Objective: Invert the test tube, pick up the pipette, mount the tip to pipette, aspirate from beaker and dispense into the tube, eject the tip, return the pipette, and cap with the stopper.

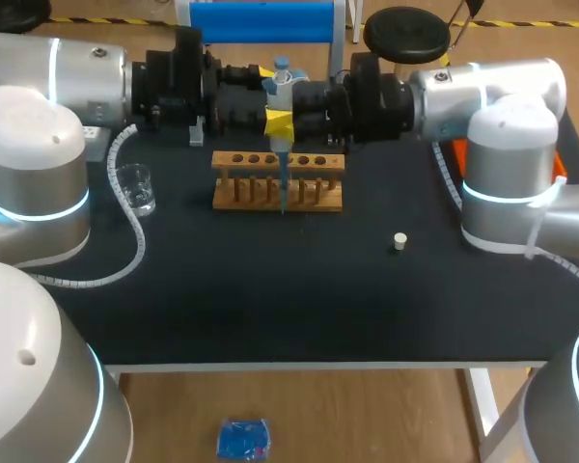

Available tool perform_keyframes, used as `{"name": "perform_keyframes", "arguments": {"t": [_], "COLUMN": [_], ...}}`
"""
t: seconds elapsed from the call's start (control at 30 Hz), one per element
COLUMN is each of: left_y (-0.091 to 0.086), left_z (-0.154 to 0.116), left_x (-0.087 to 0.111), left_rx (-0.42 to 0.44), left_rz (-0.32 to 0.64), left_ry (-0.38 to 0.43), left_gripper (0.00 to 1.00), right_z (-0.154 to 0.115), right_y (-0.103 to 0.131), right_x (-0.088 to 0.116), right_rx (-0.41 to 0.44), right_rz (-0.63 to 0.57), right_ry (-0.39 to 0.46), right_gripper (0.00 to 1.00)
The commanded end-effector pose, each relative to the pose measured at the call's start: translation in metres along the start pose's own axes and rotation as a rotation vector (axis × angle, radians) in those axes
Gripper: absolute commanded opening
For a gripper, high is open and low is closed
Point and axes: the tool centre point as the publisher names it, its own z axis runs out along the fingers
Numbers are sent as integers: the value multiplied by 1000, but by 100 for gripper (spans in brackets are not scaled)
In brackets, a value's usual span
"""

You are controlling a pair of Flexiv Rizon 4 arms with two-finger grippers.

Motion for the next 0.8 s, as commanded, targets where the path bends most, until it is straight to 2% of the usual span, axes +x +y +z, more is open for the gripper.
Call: {"name": "perform_keyframes", "arguments": {"t": [0.03, 0.23, 0.37, 0.6, 0.8], "left_y": [0, 0, 0, 0, 0], "left_z": [0, 0, 0, 0, 0], "left_x": [-1, -1, -1, -1, -1], "left_rx": [1, 1, 1, 1, 1], "left_rz": [1, 1, 1, 1, 1], "left_ry": [2, 2, 2, 2, 2], "left_gripper": [100, 100, 100, 100, 100], "right_z": [-14, -48, -84, -158, -223], "right_y": [1, -1, -1, 8, 5], "right_x": [-3, -8, -11, -9, -12], "right_rx": [24, 38, 28, 40, 53], "right_rz": [5, 17, 26, -7, -8], "right_ry": [31, 72, 98, 82, 12], "right_gripper": [0, 0, 0, 0, 0]}}
